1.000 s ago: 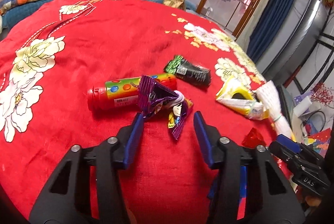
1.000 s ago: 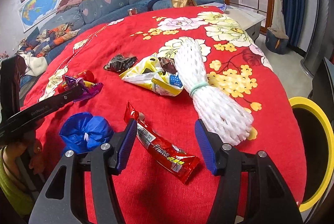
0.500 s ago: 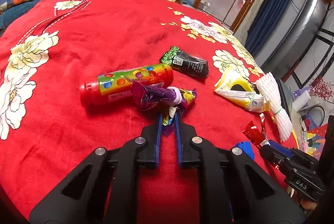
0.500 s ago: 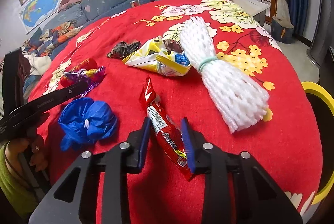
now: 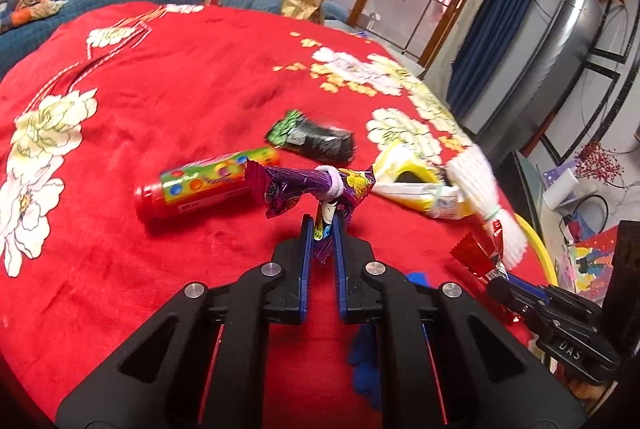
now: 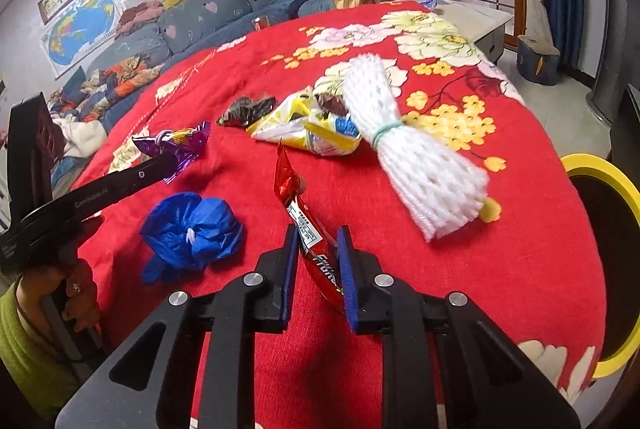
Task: Collect trash
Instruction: 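Carry the purple wrapper and red candy bar wrapper over the yellow-rimmed bin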
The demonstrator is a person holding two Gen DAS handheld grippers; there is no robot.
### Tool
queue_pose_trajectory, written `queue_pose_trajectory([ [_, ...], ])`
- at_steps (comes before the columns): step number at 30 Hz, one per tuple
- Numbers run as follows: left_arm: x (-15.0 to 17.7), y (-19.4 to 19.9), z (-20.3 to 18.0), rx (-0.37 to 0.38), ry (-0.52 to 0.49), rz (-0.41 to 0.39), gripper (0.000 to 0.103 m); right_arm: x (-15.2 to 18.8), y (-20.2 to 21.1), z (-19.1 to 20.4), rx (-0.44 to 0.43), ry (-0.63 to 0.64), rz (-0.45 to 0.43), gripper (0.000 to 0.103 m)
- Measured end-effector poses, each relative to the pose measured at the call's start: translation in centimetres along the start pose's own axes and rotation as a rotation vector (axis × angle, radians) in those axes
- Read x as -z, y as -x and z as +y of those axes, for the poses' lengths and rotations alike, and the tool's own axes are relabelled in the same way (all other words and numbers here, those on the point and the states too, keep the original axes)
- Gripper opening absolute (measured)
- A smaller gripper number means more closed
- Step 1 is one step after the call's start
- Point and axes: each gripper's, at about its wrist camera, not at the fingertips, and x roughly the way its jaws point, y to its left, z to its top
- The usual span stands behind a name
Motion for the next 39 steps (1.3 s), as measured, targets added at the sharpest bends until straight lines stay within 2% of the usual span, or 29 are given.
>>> queue_pose_trajectory([
  [16, -0.8, 2.4, -5.0, 0.079, -0.082, -0.055, 0.005, -1.4, 4.2, -2.6, 0.034, -0.063, -0.110, 0.019],
  [39, 0.2, 2.7, -11.0, 0.168, -0.202, -0.051, 0.005, -2.0, 8.1, -7.6, 0.114, -0.160, -0.208, 0.019],
])
